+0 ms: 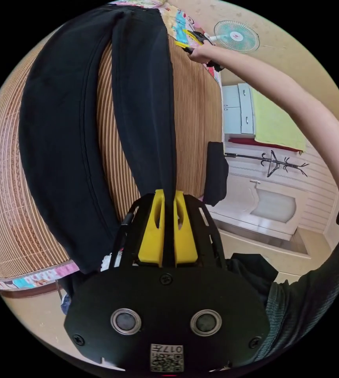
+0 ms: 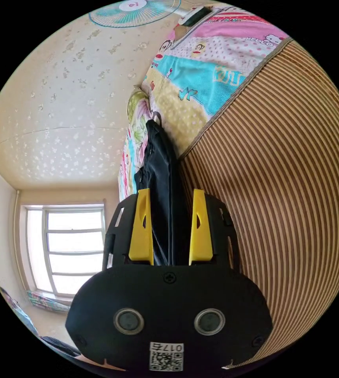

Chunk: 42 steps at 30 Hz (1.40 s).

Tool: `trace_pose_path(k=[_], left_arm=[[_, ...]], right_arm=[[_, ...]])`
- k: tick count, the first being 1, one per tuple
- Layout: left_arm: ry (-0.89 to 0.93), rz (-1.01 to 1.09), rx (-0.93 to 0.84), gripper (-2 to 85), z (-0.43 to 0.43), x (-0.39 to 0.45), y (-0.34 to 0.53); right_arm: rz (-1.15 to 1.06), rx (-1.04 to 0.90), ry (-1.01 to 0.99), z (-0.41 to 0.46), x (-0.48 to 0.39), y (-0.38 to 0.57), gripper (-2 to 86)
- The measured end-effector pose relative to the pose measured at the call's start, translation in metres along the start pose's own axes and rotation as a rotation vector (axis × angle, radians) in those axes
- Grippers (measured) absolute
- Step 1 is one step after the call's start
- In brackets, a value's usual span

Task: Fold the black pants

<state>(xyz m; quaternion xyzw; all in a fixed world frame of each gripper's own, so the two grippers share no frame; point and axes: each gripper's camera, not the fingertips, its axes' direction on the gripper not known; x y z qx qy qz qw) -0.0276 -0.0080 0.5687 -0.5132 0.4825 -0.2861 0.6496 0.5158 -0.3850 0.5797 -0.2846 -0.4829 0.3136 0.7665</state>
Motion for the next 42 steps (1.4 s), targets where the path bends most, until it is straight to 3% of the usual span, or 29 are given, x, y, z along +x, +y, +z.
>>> trace_pose_path(k=[3,5,7,11,13,17,20,22,27,32,37,40,42], left_arm=[[0.086,-0.016,0.055,3.3,-0.008,-0.010,0.005],[0.159,-0.027,0.087,3.1,-0.015,-0.019,0.010],[0.253,-0.038,0.146,2.9,-0.029,-0.030,0.019],[0.429,-0.100,0.275,2.5,-0.061,-0.055,0.049],[0.434,-0.143,0.331,2.4,-0.072,-0.063,0.061],[0.350,-0.313,0.406,2.7,-0.084,-0.087,0.073],[0.288,-0.388,0.427,3.2,-0.093,-0.104,0.072],[0.292,-0.406,0.418,3.3,-0.095,-0.109,0.070],[0.175,-0.388,0.305,3.9,-0.099,-0.092,0.057],[0.052,-0.378,0.190,4.6,-0.112,-0.069,0.050],[-0.026,-0.290,0.056,4.4,-0.119,-0.041,0.038],[0.218,-0.117,0.072,3.9,-0.129,-0.023,0.034],[0.587,-0.084,0.168,3.6,-0.132,-0.028,0.046]], right_arm=[[-0.114,-0.088,0.172,0.039,-0.034,-0.002,8.9],[-0.326,-0.055,0.464,0.058,-0.094,0.016,4.9],[-0.537,-0.024,0.635,0.079,-0.147,0.040,3.8],[-0.915,-0.085,0.665,0.147,-0.239,0.101,2.7],[-0.974,-0.140,0.641,0.182,-0.259,0.118,2.4],[-0.835,-0.267,0.510,0.245,-0.250,0.128,2.0],[-0.723,-0.321,0.281,0.242,-0.221,0.132,2.0],[-0.697,-0.343,0.237,0.229,-0.200,0.146,2.3],[-0.759,-0.501,0.324,0.163,-0.127,0.224,4.6],[-0.446,-0.690,0.256,0.089,-0.019,0.319,10.1],[-0.260,-0.839,0.260,0.080,0.026,0.386,8.8],[-0.274,-0.730,0.147,0.055,0.008,0.393,4.8],[-0.229,-0.658,0.023,0.039,0.005,0.389,4.0]])
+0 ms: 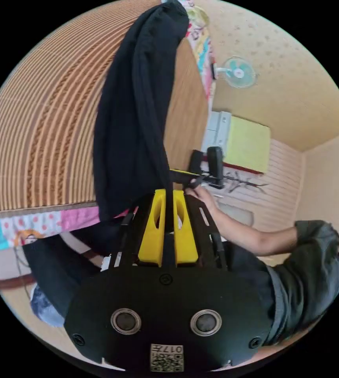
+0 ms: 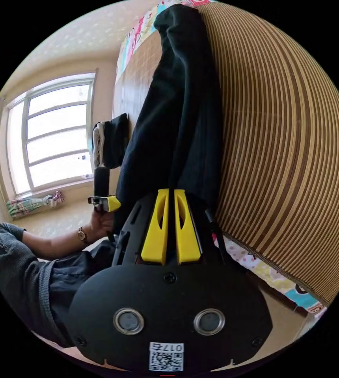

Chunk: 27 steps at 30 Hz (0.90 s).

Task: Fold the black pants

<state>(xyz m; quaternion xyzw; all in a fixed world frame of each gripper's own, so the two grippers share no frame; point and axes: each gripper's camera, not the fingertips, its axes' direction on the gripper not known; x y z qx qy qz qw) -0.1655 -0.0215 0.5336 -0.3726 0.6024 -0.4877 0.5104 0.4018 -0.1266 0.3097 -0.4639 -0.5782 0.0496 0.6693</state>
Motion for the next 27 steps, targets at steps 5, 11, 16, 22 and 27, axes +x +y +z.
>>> trace_pose_path(k=[5,11,16,22,27], left_arm=[[-0.373,-0.322,-0.026,3.8,0.001,-0.034,0.010],[-0.420,-0.370,0.133,5.5,-0.017,0.008,-0.044],[-0.594,-0.098,0.078,6.9,0.020,0.069,-0.131],[-0.789,0.022,0.107,8.2,0.089,0.083,-0.225],[-0.840,-0.009,0.062,7.1,0.144,0.052,-0.249]], right_arm=[[0.161,-0.081,0.151,0.015,0.043,-0.008,4.2],[0.228,-0.074,0.134,-0.004,0.050,-0.042,9.2],[0.255,0.028,0.109,-0.030,0.054,-0.059,9.7],[0.257,-0.004,0.076,-0.018,0.050,-0.087,9.9],[0.282,-0.228,0.116,0.028,0.052,-0.087,7.7]])
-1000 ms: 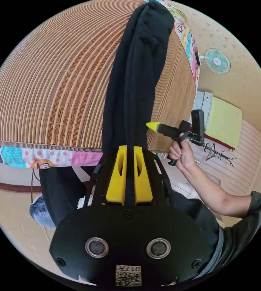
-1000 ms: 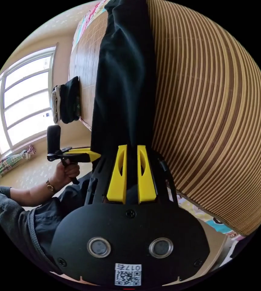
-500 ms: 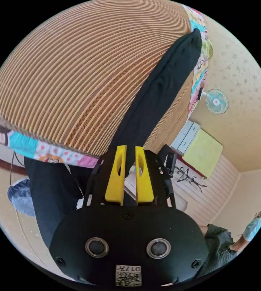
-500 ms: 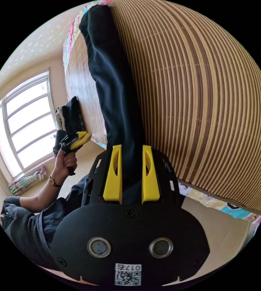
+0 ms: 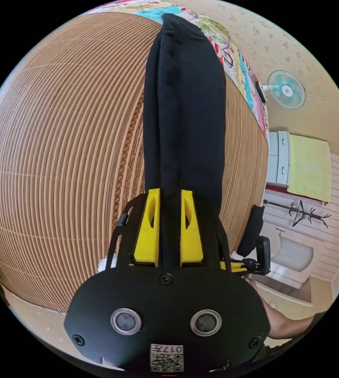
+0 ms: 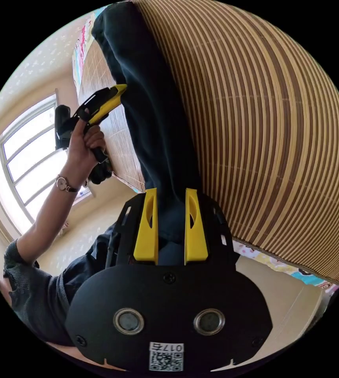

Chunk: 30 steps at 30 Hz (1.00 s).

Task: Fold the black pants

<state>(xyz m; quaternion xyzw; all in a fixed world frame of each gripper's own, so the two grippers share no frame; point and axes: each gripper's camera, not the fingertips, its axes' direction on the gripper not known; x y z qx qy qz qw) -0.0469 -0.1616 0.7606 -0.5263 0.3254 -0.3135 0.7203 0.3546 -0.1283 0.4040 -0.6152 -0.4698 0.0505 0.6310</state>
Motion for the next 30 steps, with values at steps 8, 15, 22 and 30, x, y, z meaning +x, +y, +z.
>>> trace_pose_path(k=[8,15,22,30], left_arm=[[0.166,-0.087,0.071,3.5,-0.018,-0.009,0.053],[0.203,-0.097,0.107,8.2,-0.019,-0.003,0.061],[0.351,-0.061,0.038,14.9,0.003,-0.021,0.060],[0.377,0.103,-0.169,11.0,0.032,-0.004,0.076]], right_arm=[[-0.056,-0.070,0.181,0.014,0.005,0.013,2.3],[-0.142,0.161,0.055,-0.054,0.010,0.000,8.6],[-0.184,0.233,-0.220,-0.100,0.031,-0.090,14.8],[-0.182,0.088,-0.369,-0.068,0.029,-0.129,7.0]])
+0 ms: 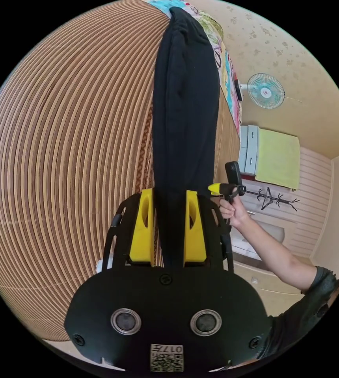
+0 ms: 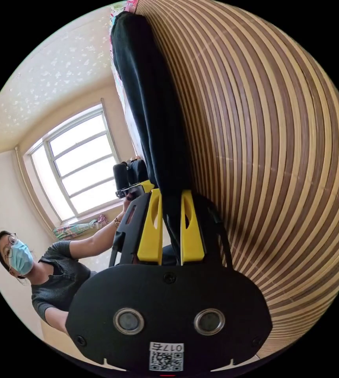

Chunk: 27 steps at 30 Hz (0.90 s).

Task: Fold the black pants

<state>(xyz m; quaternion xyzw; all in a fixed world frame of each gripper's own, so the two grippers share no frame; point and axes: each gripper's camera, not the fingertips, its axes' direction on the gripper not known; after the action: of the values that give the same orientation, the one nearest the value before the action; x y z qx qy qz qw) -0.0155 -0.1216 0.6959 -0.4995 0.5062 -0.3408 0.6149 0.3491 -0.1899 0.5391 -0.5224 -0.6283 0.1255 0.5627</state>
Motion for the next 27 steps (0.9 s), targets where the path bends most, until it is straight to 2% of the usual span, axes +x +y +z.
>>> trace_pose_path(k=[2,4,7,9,20,27], left_arm=[[0.015,0.004,-0.047,10.1,0.009,0.001,0.011],[-0.037,0.020,-0.009,6.9,0.002,0.008,0.030],[0.208,0.111,0.079,5.2,-0.020,0.024,0.066],[0.334,0.240,0.150,5.0,-0.048,0.057,0.105],[0.190,0.726,0.277,4.7,-0.194,0.302,0.296],[0.356,1.047,0.393,4.6,-0.271,0.429,0.377]], right_arm=[[-0.054,0.053,-0.069,0.001,-0.010,0.024,5.2],[-0.101,0.125,-0.131,-0.002,-0.022,0.051,4.3],[-0.217,0.294,-0.244,-0.016,-0.055,0.106,3.3],[-0.306,0.330,-0.278,-0.017,-0.084,0.136,2.7],[-0.871,0.264,-0.017,-0.001,-0.353,0.309,0.7],[-1.192,0.342,0.031,-0.005,-0.484,0.395,0.4]])
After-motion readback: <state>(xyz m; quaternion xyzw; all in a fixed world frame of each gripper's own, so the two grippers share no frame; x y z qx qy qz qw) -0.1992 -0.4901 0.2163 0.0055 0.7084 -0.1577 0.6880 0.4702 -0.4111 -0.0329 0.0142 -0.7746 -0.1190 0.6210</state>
